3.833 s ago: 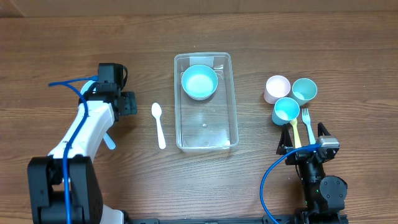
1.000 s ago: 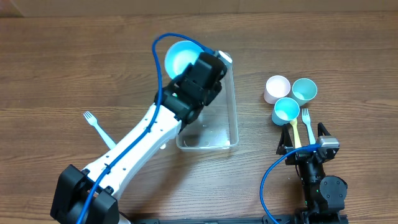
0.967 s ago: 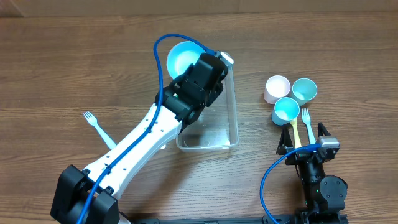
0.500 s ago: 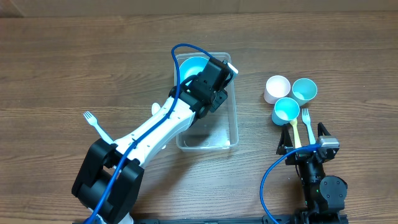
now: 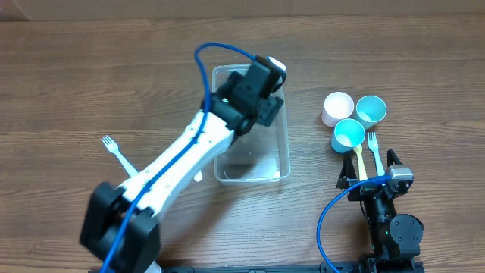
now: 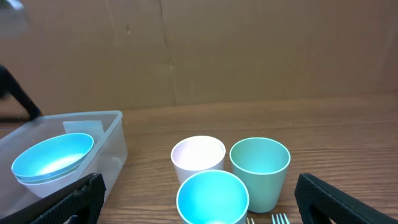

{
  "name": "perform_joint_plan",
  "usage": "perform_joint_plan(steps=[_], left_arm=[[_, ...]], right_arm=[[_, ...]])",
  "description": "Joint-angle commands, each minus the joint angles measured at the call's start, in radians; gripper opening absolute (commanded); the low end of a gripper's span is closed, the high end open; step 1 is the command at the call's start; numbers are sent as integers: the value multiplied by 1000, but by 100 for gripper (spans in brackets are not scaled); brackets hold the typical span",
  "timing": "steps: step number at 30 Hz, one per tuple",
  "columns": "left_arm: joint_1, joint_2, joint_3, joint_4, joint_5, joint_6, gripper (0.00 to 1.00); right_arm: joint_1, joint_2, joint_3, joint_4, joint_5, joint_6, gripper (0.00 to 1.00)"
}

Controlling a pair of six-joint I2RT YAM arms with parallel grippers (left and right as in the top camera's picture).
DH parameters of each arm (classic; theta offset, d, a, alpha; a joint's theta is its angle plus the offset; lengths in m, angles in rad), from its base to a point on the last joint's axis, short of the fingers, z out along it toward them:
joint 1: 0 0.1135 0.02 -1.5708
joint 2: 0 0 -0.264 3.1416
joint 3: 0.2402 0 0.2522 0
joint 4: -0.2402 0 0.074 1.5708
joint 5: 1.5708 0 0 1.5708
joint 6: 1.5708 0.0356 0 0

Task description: Pack container

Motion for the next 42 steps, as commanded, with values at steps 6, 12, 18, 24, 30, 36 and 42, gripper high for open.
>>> perform_joint_plan(steps=[6,12,18,24,30,36,42], left_arm=[[344,-289,100,-405,-89,-433,100],[626,-327,100,-541,74,-438,100],[658,-327,99,-562,85,-442,100],[658,-327,99,-562,85,-442,100],[658,-327,99,-562,85,-442,100],[658,-327,99,-562,85,-442,100],[658,-327,99,-562,85,-442,100]], right_arm=[[-3,-6,-10,7,5,-3,100],[-3,-6,-10,7,5,-3,100],[-3,-6,-10,7,5,-3,100],[-3,-6,-10,7,5,-3,100],[-3,-6,-10,7,3,5,100],[-3,-6,76,-51,143,186,100],[-3,106,299,-123,261,294,100]])
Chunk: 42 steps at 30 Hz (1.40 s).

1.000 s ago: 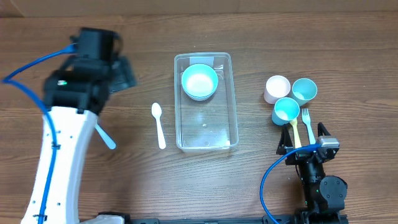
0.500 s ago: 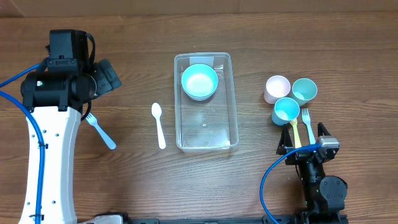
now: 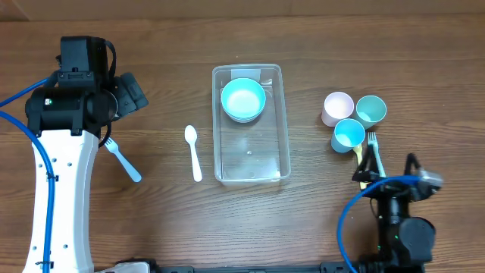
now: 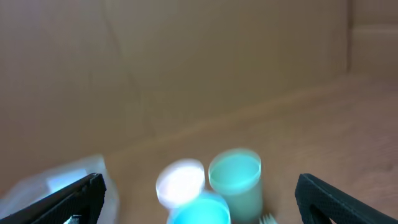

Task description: Pack container

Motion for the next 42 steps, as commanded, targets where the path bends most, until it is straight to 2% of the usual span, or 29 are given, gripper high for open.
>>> perform_joint_plan(steps=[1,5,8,11,14,19,22,25,29,35,41,42], left_arm=[[5,-10,10,1,11,-18,100],[5,-10,10,1,11,-18,100],[5,-10,10,1,11,-18,100],[5,-10,10,1,11,-18,100],[5,-10,10,1,11,-18,100],[5,-10,10,1,11,-18,100],[5,-10,10,1,11,-18,100],[5,-10,10,1,11,-18,100],[5,-10,10,1,11,-18,100],[5,-10,10,1,11,-18,100],[5,-10,10,1,11,-18,100],[5,-10,10,1,11,-18,100]], right_arm=[[-3,108,187,-84,68,69,100],[-3,337,476,-347,-8,68,100],[-3,581,721,-650,-134,69,100],[-3,748,830,-805,-184,68,100],[-3,851,835,-864,-150,57,100],[-3,1033,834,-894,-165,61,100],[-3,1158,834,-848,-165,61,100],[-3,1303,834,-750,-157,61,88],[-3,1419,834,-656,-157,61,84],[-3,1481,834,-582,-139,61,82],[-3,1481,834,-588,-139,61,82],[-3,1481,834,-589,-139,61,80]])
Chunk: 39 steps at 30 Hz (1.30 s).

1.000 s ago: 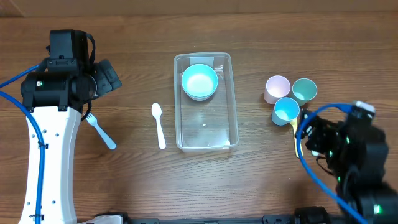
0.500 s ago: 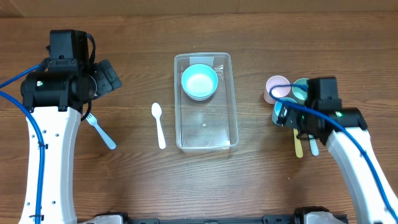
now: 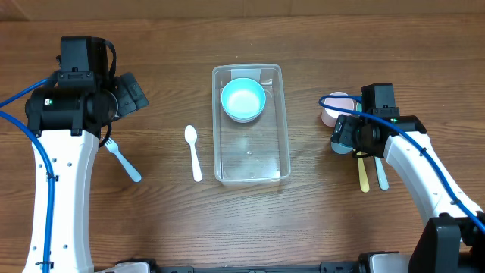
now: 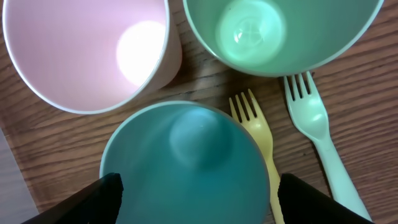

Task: Pack container
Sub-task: 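Reach the right gripper to the blue cup and grasp it, then carry the blue cup into the container beside the bowls, release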

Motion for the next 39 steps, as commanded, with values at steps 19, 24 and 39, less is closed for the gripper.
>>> perform_joint_plan(steps=[19,24,39], left_arm=[[5,-10,10,1,8,-18,100],[5,-10,10,1,8,-18,100],[5,-10,10,1,8,-18,100]], right_arm=[[-106,3,-28,-34,13,-3,32],[-106,4,-28,-18,-39,-4,32],[-107,5,-28,-24,-61,-56,4]])
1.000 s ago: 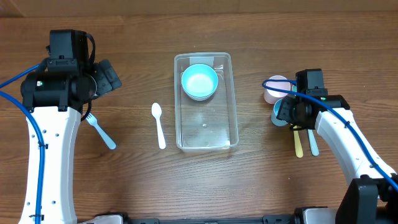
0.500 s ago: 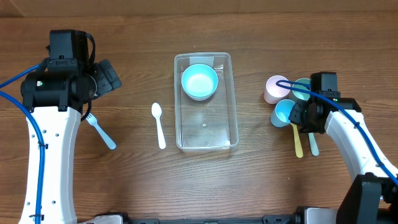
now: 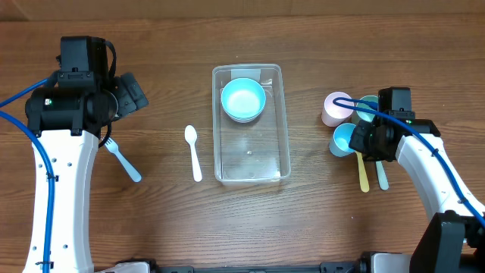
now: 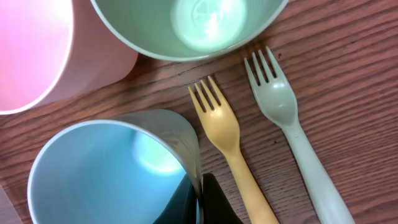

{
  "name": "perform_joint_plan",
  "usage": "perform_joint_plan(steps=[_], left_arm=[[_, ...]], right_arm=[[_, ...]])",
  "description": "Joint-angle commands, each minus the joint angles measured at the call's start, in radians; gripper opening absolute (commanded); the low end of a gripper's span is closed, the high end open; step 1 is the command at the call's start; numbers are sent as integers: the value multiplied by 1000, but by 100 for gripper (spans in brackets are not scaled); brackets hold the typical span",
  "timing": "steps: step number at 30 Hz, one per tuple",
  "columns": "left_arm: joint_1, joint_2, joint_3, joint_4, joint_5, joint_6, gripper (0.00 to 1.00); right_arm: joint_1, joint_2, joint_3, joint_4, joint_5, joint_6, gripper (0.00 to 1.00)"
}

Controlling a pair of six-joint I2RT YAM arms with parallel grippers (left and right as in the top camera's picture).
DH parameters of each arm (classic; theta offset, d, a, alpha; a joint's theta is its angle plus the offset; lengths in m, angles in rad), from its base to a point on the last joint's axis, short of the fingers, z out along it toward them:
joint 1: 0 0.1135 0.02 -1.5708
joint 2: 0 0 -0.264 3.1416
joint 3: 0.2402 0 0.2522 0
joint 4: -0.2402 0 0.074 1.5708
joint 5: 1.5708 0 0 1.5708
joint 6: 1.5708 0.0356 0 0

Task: Pack container
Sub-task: 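Carry the blue cup into the container beside the bowls, release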

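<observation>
A clear plastic container [image 3: 214, 136] stands mid-table with a light blue bowl [image 3: 243, 98] in its far end. To its right are a pink cup [image 3: 334, 108] [image 4: 37, 50], a green cup [image 4: 199, 18] and a blue cup [image 3: 342, 139] [image 4: 106, 168]. My right gripper [image 3: 362, 140] [image 4: 200, 193] is shut on the blue cup's right rim, one finger inside and one outside. A yellow fork [image 4: 227, 137] and a pale green fork [image 4: 286, 118] lie beside the cup. My left gripper [image 3: 130, 91] hangs far left, holding nothing.
A white spoon [image 3: 193, 152] lies left of the container. A light blue fork [image 3: 121, 159] lies further left, below the left arm. The two forks on the right [image 3: 363, 176] point their handles toward the front edge.
My right gripper was open just above the blue cup. It now sits lower and a little to the right, shut on that cup's rim. The left arm has not moved.
The left arm reached over the container, where the blue bowl lay, while the right arm rested at the front. Then the left arm stood back at the far left. Later the right gripper was open over the cups, and now it pinches the blue cup.
</observation>
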Motion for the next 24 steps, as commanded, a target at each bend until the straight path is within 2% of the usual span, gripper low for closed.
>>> perform_joint_plan(steps=[1,5,11,17,21,24], left_arm=[[5,-10,10,1,8,-18,100],[5,-10,10,1,8,-18,100],[5,-10,10,1,8,-18,100],[5,-10,10,1,8,-18,100],[5,-10,10,1,8,-18,100],[5,-10,10,1,8,-18,100]], right_arm=[[3,2,-4,1,-3,-9,4],[3,-42,47,-46,-42,-31,4],[57,-232,234,-216,-69,-85,4],[404,-334,276,-203,-31,-45,4],[621,-272,276,-133,118,0,4],[714,-143,276,-66,198,0,4]])
